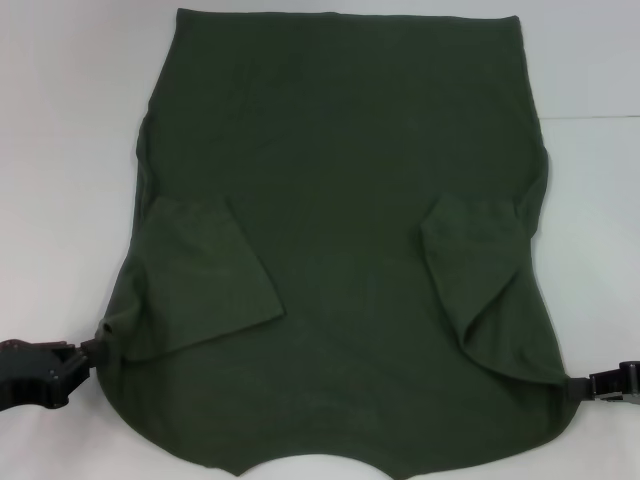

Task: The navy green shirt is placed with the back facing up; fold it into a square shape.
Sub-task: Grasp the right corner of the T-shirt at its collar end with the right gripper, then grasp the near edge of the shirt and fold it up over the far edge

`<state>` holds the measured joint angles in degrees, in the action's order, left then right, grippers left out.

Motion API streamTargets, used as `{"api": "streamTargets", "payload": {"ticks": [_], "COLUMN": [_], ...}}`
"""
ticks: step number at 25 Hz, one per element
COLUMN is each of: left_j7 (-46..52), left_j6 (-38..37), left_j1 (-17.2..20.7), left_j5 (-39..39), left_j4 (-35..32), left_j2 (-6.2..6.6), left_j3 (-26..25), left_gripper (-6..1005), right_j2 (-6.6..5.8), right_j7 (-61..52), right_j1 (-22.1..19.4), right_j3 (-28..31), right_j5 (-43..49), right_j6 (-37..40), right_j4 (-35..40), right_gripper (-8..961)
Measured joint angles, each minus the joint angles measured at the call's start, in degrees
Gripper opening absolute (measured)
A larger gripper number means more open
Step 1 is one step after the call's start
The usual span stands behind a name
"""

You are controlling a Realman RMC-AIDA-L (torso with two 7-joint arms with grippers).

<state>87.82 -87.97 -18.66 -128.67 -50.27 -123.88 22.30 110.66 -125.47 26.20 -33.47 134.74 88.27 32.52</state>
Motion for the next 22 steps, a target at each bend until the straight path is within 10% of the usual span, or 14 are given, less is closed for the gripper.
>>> {"api": "streamTargets", "payload": {"ticks": [5,22], "left_j7": [-0.06,10.65], "left_j6": [0.10,-8.22], "left_j1": [0.03,0.42], "left_j5": [0.00,0.06], "left_j4": [0.00,-0.02], "left_j2": [0.04,1.09], "left_j3": [-0.18,-7.13], "left_gripper": [0,-1], "right_j2": [0.06,0.49], "right_j7": [-0.02,13.61], "right_j1": [0.08,-7.12], "right_j3": [-0.02,15.86], "right_j5": [0.37,0.04], "right_j6": [-0.06,7.84], "right_j4": [0.00,0.08], "right_gripper": [37,39]}}
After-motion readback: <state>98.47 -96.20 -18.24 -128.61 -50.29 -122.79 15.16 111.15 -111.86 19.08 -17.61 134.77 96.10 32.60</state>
